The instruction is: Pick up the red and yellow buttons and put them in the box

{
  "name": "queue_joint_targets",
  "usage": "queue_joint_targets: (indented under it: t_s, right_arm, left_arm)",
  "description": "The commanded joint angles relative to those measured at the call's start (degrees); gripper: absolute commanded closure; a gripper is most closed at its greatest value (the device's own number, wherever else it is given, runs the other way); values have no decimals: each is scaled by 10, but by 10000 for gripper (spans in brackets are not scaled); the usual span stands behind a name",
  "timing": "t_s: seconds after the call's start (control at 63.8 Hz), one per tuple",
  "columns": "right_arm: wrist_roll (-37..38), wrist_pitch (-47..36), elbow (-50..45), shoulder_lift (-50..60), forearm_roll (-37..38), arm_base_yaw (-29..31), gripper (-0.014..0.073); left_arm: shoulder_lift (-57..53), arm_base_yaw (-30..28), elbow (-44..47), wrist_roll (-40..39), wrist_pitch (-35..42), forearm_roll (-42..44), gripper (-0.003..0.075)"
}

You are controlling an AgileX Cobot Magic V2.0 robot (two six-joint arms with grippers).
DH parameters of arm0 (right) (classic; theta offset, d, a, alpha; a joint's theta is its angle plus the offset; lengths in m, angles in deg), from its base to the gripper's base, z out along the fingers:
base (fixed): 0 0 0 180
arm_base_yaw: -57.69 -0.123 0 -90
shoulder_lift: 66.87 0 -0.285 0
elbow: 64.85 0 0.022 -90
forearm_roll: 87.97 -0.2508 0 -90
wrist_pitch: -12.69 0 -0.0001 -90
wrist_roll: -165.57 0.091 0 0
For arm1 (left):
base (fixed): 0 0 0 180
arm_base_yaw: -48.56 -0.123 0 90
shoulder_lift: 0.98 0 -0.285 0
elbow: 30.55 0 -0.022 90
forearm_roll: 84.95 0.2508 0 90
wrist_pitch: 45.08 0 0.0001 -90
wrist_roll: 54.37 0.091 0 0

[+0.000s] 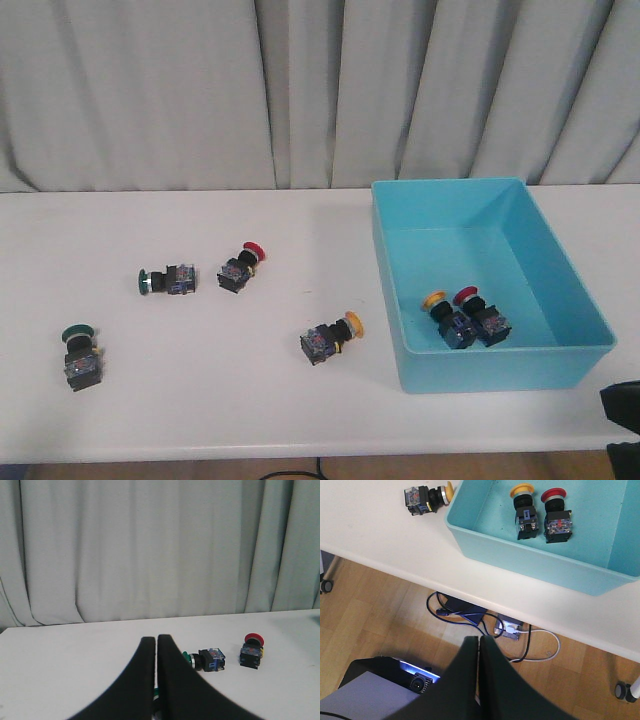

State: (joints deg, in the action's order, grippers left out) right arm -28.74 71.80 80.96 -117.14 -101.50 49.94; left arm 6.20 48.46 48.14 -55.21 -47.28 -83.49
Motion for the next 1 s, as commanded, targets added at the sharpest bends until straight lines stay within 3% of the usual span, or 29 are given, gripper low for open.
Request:
queue_joint_targets:
  t_s: [0.0,0.204,0.439,0.643,0.894,0.988]
  right_arm:
    - [-2,-24,14,2,-7,1,602]
    - [-6,-79,-3,28,46,3,601]
    - [-6,-341,-168,185,54,49,601]
    - [-4,-496,-326,350,46,62,601]
    - [-2,-599,-453,438,45,63,601]
    - [-3,-591,-451,437,43,63,600]
  left_arm:
    - [-9,1,16,-3,44,-5,727]
    - [-8,1,16,-3,44,-5,727]
    - [-8,1,16,-3,44,-5,727]
    - [-8,1,16,-3,44,-5,727]
    - [-8,1,16,-3,44,-5,727]
    - [-8,1,16,-3,44,-5,727]
